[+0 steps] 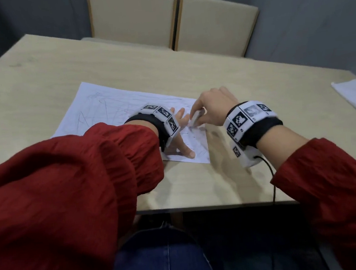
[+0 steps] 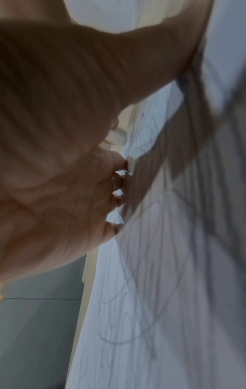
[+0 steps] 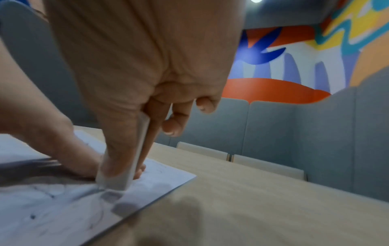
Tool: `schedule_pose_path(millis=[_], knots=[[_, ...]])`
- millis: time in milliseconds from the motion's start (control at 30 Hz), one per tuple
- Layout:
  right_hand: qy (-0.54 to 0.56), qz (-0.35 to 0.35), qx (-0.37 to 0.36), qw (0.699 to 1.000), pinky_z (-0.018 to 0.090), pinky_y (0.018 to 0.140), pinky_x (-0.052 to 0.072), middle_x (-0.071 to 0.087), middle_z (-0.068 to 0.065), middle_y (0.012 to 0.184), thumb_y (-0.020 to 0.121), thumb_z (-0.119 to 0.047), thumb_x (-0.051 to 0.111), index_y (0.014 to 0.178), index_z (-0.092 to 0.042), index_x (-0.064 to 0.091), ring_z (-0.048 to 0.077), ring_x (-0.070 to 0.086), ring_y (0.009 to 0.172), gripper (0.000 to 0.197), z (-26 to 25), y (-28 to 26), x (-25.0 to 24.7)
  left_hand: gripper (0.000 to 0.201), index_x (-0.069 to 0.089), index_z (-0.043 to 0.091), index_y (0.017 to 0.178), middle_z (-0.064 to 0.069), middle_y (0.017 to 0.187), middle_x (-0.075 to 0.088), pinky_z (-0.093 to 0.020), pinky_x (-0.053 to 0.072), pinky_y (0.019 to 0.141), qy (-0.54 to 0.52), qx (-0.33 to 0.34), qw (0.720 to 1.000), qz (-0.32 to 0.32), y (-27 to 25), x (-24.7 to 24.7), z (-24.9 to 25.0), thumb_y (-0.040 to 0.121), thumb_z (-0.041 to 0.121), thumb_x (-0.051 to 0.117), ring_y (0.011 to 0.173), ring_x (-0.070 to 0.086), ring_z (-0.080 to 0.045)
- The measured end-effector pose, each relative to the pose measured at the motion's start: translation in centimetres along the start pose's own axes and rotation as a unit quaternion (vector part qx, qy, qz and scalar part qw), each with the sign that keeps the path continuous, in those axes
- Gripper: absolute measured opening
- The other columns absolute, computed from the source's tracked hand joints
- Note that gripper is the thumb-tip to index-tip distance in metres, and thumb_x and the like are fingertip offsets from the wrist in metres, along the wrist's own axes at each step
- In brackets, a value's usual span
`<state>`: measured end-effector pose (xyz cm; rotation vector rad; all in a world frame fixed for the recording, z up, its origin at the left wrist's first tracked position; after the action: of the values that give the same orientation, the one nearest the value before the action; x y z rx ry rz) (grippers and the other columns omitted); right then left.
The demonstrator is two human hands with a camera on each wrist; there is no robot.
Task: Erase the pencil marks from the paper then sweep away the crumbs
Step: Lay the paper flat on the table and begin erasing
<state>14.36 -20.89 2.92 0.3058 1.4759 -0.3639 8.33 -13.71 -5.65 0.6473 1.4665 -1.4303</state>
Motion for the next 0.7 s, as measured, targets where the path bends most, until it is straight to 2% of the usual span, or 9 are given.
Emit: schedule_pose_path(millis=[67,133,233,300,367,433,467,567,700], knots=[[0.017,0.010,0.009,1.000,0.026,0.076,0.028,0.061,-0.010,0.074,0.076,-0.029,0.074,0.094,-0.034,0.075,0.016,0.054,0.082,0.018,-0.1,0.0,0.4,0.131,-0.017,0.030,0.152,0.000,0.160,-0.021,-0.054,-0.001,0.117,0.000,0.002,1.000,-0.002,0.0,0.0,0.0,0.063,0.076,0.068,0.148,-0.018,-0.027],[0.017,-0.004,0.001,1.000,0.024,0.074,0.028,0.053,-0.014,0.063,0.076,-0.028,0.074,0.091,-0.033,0.075,0.017,0.054,0.078,0.016,0.2,-1.2,0.8,0.133,-0.016,0.025,0.153,0.001,0.160,-0.022,-0.052,-0.001,0.119,0.012,-0.005,1.000,-0.003,0.1,0.2,0.0,0.062,0.079,0.065,0.147,-0.019,-0.026],[0.009,-0.055,-0.023,0.998,0.024,0.074,0.025,0.048,-0.017,0.059,0.073,-0.032,0.076,0.091,-0.035,0.074,0.012,0.045,0.068,0.018,0.6,-3.1,1.1,0.136,-0.016,0.022,0.153,0.002,0.160,-0.023,-0.052,-0.001,0.120,0.010,-0.009,1.000,0.001,0.6,0.4,-0.4,0.060,0.082,0.063,0.148,-0.018,-0.026],[-0.004,-0.074,-0.035,0.997,0.026,0.075,0.024,0.047,-0.017,0.059,0.074,-0.033,0.075,0.091,-0.037,0.073,0.007,0.042,0.062,0.017,0.2,-3.1,0.8,0.143,-0.016,0.024,0.152,0.001,0.160,-0.023,-0.052,0.000,0.119,0.011,-0.011,1.000,0.003,0.9,0.6,-0.6,0.051,0.088,0.062,0.148,-0.017,-0.027],[0.002,-0.040,-0.019,0.999,0.028,0.076,0.025,0.051,-0.015,0.062,0.076,-0.033,0.073,0.090,-0.037,0.073,0.005,0.046,0.066,0.014,-0.3,-2.0,0.2,0.144,-0.016,0.030,0.152,0.002,0.160,-0.022,-0.053,-0.002,0.118,0.006,-0.008,1.000,0.005,0.9,0.6,-0.6,0.044,0.089,0.059,0.147,-0.018,-0.027],[0.023,0.001,0.015,1.000,0.028,0.077,0.029,0.058,-0.012,0.070,0.076,-0.030,0.073,0.088,-0.034,0.074,0.014,0.054,0.079,0.014,-0.7,-1.1,0.1,0.135,-0.014,0.036,0.152,0.002,0.160,-0.022,-0.054,-0.004,0.116,-0.008,0.002,1.000,0.010,0.9,0.7,-0.6,0.053,0.085,0.065,0.147,-0.019,-0.027],[0.031,0.008,0.024,0.999,0.027,0.076,0.029,0.058,-0.012,0.070,0.075,-0.029,0.074,0.087,-0.033,0.074,0.015,0.054,0.079,0.013,-0.8,-1.0,0.4,0.131,-0.015,0.037,0.152,0.002,0.160,-0.022,-0.054,-0.004,0.116,-0.010,0.004,1.000,0.012,1.0,0.7,-0.5,0.058,0.082,0.066,0.147,-0.019,-0.027],[0.054,-0.013,0.014,0.998,0.025,0.074,0.026,0.050,-0.018,0.058,0.076,-0.027,0.074,0.083,-0.032,0.074,0.006,0.044,0.062,0.009,-0.6,-2.3,1.3,0.134,-0.017,0.031,0.152,0.001,0.160,-0.024,-0.051,-0.005,0.117,0.002,-0.004,1.000,0.010,1.2,0.7,-0.5,0.059,0.082,0.064,0.147,-0.020,-0.027],[0.020,-0.077,-0.041,0.996,0.028,0.074,0.024,0.048,-0.015,0.057,0.077,-0.036,0.072,0.086,-0.034,0.074,0.002,0.041,0.061,0.009,-1.1,-3.8,1.4,0.132,-0.018,0.022,0.152,-0.002,0.159,-0.026,-0.049,-0.007,0.117,-0.005,-0.004,1.000,0.008,1.1,0.9,-0.4,0.066,0.077,0.065,0.147,-0.021,-0.027]])
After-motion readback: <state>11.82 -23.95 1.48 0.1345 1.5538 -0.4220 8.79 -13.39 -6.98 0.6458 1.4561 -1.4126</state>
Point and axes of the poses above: each hand's wrist, its own y-axis towards the middle knuckle, its own x-axis out of the palm, z = x × y, the point moved 6 cm from there along y, towards the middle knuckle
